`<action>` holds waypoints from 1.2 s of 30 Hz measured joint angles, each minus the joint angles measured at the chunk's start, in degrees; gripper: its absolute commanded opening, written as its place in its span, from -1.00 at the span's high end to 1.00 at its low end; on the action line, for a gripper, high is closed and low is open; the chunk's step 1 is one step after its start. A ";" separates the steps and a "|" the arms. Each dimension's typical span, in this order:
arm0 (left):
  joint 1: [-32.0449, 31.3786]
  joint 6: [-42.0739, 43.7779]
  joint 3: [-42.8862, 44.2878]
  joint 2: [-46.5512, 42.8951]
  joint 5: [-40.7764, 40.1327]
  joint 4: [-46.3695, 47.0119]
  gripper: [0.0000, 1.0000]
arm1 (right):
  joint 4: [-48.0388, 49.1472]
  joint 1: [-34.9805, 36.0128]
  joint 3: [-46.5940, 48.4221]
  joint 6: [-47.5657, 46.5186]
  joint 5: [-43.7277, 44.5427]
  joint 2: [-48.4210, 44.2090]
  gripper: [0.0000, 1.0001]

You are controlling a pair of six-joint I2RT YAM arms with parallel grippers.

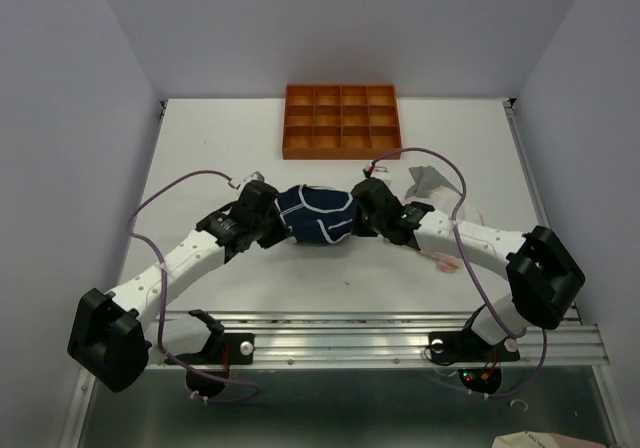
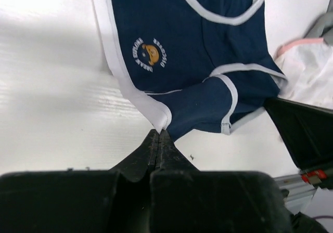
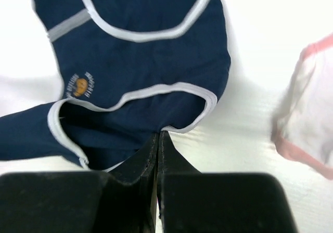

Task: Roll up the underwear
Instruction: Fold the underwear

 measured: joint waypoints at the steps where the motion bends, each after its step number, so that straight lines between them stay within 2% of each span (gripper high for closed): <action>1: 1.01 0.57 0.61 0.39 0.07 0.02 1.00 | -0.33 0.00 1.70 -0.55 0.44 0.11 0.98; 7: 6.84 3.28 2.54 3.91 1.75 0.85 1.00 | -0.11 -0.81 8.92 -2.86 1.33 3.37 0.98; 15: 11.23 5.62 5.86 10.73 4.48 2.45 1.00 | -0.37 -3.80 15.74 -5.31 0.28 11.61 0.98; 24: 14.45 7.41 10.80 16.61 5.09 4.04 1.00 | -0.20 -6.54 21.07 -6.40 -2.49 17.55 0.98; 36: 16.24 8.68 12.72 22.45 6.78 4.22 1.00 | -0.04 -7.93 25.59 -7.74 -5.62 24.02 0.92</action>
